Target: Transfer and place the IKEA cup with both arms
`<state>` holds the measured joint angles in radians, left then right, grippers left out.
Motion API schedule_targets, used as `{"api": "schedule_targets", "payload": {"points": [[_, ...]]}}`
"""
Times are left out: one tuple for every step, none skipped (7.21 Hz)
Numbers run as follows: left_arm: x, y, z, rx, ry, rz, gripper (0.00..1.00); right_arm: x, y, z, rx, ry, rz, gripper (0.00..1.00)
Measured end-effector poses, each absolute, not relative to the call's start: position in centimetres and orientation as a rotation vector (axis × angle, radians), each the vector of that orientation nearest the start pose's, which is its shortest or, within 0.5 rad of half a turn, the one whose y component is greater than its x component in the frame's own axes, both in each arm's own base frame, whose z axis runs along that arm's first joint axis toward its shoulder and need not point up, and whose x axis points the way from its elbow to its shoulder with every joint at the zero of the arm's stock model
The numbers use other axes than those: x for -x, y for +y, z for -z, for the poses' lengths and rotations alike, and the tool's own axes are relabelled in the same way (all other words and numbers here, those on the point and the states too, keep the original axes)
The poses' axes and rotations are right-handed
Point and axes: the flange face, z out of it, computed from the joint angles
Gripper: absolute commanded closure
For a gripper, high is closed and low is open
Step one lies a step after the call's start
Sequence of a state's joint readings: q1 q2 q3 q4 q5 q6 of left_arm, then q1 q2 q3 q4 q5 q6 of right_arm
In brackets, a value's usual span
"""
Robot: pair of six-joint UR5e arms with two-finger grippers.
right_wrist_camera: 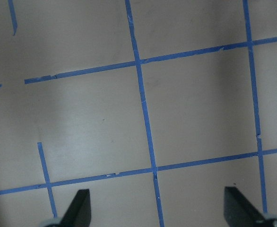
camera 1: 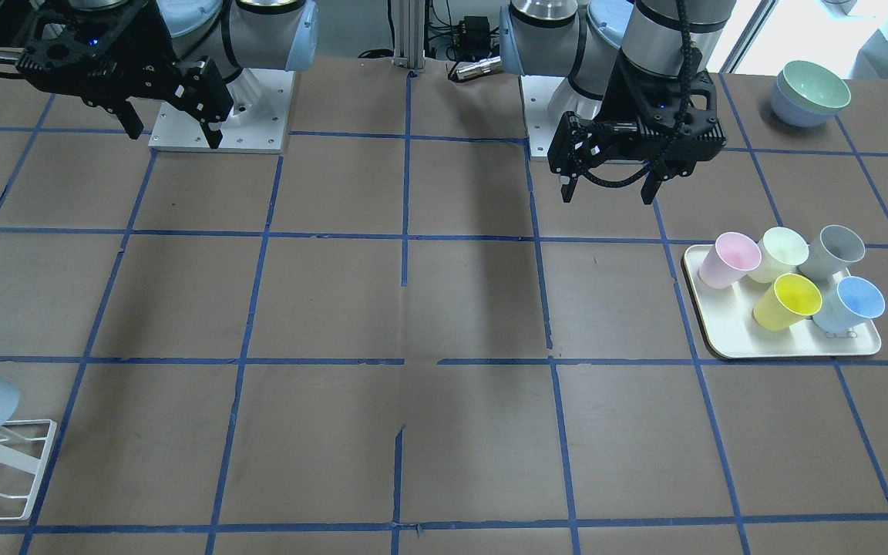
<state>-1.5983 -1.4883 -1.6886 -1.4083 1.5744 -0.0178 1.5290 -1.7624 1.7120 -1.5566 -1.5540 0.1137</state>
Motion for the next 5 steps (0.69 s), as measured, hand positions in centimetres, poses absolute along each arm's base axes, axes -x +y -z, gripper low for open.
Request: {"api": "schedule_targets", "payload": {"points": [[14.6, -46.6, -48.5, -0.015, 3.137, 0.197, 0.00, -11.5, -42.1, -50.0, -0.252, 3.119, 0.040, 0.00], [14.7, -46.5, -48.5, -0.017, 3.138, 0.198, 0.00, -10.9, -42.5, -49.6, -0.271, 3.121, 0.021, 0.00], [14.7, -46.3, -48.7, -0.020, 3.138, 0.203, 0.00, -9.6, -43.2, -49.2, -0.309, 3.117, 0.010, 0.00], [14.8, -46.3, -48.7, -0.021, 3.139, 0.202, 0.00, -8.5, -43.6, -49.0, -0.346, 3.111, 0.004, 0.00], [14.8, -46.4, -48.5, -0.023, 3.140, 0.197, 0.00, -7.8, -43.9, -48.8, -0.345, 3.111, 0.003, 0.00]]}}
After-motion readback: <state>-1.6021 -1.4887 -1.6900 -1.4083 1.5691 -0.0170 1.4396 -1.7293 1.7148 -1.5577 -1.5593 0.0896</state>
